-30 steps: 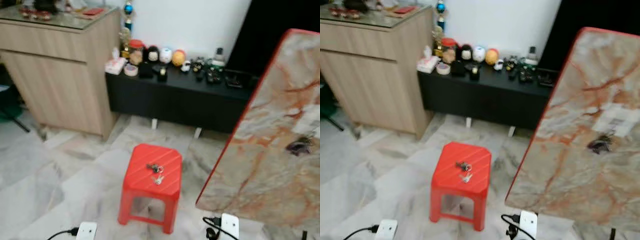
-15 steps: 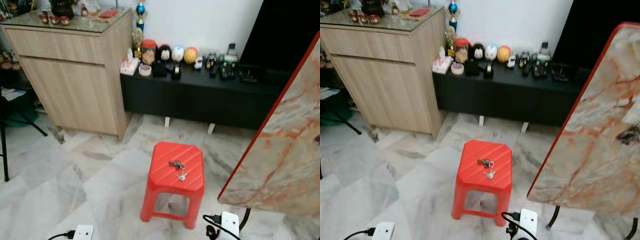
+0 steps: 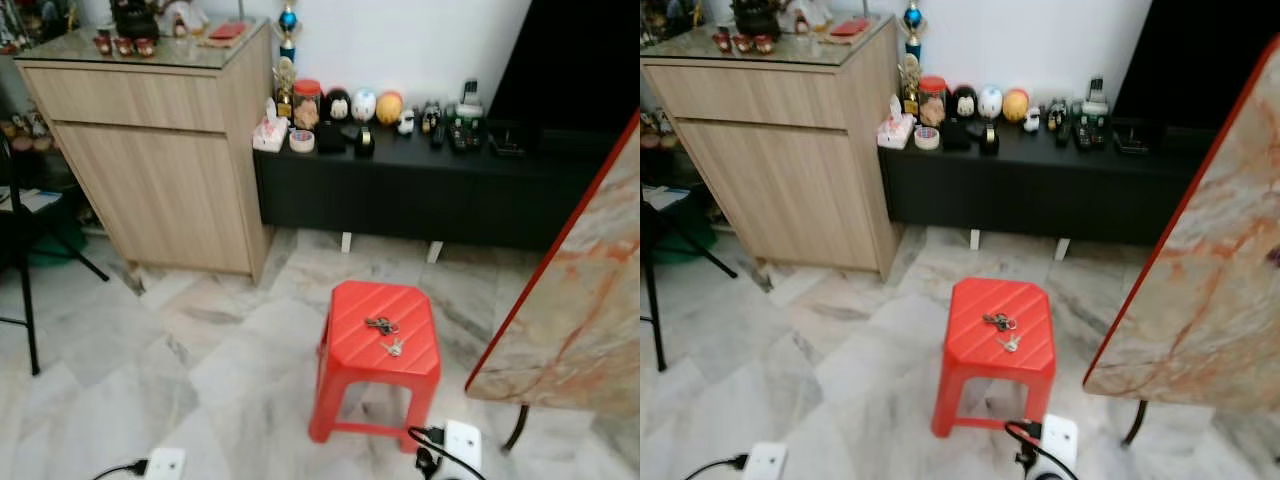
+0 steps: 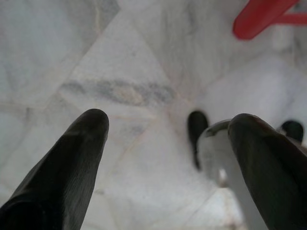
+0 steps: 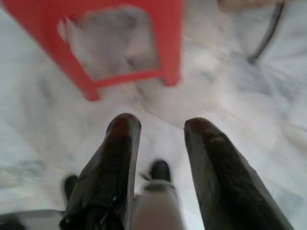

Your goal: Hang keys on a hook

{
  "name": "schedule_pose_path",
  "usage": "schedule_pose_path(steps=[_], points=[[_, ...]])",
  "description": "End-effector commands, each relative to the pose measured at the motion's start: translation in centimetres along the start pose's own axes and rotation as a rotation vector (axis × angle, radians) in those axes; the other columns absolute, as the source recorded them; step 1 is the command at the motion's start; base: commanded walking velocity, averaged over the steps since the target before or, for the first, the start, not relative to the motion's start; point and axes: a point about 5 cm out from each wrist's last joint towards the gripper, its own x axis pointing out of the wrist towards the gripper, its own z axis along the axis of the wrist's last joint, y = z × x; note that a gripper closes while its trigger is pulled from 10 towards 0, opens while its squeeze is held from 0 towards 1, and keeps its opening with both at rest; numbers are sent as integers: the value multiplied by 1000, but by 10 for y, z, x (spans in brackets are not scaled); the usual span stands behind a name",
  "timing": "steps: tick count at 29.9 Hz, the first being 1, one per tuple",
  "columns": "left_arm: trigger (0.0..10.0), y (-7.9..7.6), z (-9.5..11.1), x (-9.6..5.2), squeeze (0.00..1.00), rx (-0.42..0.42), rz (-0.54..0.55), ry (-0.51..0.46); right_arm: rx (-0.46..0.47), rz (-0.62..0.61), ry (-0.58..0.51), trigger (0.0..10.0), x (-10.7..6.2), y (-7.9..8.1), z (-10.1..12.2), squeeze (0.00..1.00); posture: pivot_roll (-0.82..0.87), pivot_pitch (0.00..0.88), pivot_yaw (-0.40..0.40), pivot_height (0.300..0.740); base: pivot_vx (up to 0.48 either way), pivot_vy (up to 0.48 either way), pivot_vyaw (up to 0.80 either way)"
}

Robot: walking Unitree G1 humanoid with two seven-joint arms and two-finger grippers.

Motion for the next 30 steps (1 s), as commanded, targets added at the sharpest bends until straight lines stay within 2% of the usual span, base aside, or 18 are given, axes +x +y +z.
schedule_pose_path(steps=[1,13,16,23,30], points=[[10000,5,-4,-1,0,15,9,16,-2,19,-24,10000,2,7,7,0,0,0,-49,740,0,0,0],[10000,2,1,0,0,-51,6,-15,-11,29,-29,10000,2,7,8,0,2,0,-52,740,0,0,0],[10000,2,2,0,0,-85,3,-16,-37,42,-31,10000,2,8,9,0,-1,2,-54,740,0,0,0],[10000,4,3,0,0,-89,14,-19,-13,48,-43,10000,2,8,10,0,-3,0,-54,740,0,0,343],[10000,5,6,0,0,-89,11,-33,-26,59,-49,10000,2,8,11,0,1,0,-56,740,266,0,0]])
